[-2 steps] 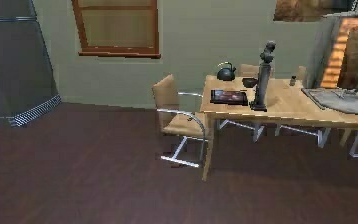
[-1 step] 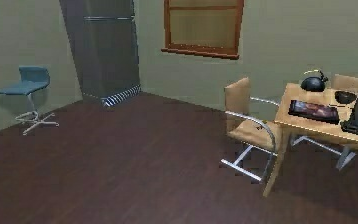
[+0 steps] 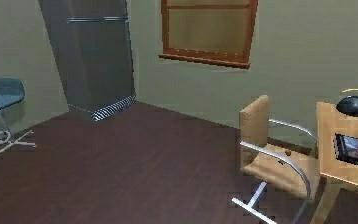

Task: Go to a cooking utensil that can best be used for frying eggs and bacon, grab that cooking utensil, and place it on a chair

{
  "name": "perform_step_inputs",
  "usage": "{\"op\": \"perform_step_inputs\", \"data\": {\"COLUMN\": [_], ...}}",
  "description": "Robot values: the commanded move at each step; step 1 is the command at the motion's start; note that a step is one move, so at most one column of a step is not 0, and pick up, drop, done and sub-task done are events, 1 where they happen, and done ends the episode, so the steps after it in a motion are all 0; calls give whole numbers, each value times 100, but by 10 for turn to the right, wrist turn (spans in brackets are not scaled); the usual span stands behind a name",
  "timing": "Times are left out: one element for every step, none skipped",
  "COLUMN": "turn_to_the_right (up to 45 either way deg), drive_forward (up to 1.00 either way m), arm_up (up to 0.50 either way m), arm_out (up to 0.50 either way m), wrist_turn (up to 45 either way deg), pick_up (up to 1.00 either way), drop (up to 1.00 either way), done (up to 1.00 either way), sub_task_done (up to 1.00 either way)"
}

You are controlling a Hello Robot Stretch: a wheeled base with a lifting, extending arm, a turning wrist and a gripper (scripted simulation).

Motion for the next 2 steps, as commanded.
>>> {"op": "perform_step_inputs", "data": {"turn_to_the_right": [-450,-330], "drive_forward": [0,0], "arm_up": [0,0], "arm_out": [0,0], "wrist_turn": [0,0], "pick_up": [0,0], "drop": [0,0], "done": [0,0], "sub_task_done": [0,0]}}
